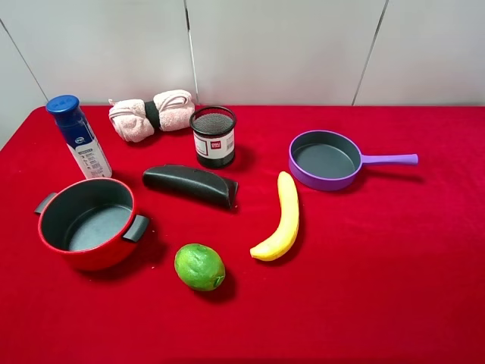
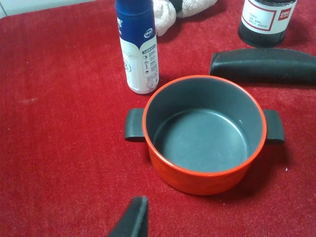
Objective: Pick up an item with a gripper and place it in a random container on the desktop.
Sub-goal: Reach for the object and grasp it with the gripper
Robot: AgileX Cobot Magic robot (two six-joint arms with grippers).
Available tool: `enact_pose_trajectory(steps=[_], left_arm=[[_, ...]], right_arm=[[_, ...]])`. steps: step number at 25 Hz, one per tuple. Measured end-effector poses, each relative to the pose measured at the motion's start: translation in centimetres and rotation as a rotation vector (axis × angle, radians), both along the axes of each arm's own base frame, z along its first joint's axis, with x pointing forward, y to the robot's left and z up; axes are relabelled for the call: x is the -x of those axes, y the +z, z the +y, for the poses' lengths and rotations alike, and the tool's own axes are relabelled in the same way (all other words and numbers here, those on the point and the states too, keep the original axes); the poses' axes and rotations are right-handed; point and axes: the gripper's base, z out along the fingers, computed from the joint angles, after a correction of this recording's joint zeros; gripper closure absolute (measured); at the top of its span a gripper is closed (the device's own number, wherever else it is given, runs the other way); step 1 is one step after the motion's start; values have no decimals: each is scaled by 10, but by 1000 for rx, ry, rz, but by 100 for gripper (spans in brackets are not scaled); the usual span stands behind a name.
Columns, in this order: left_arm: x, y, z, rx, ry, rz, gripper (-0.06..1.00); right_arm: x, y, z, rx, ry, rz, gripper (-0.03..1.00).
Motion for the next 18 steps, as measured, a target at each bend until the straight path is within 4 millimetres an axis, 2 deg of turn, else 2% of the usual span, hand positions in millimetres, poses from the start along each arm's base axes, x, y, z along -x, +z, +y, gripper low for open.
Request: enact_pose_trajectory(steps=[12,18], left_arm=[[0,0,0,0,0,0,-4],[0,0,0,0,0,0,-4]], right_arm=[[-1,0,0,1,0,5,27],[-17,16,3,15,0,84,27]])
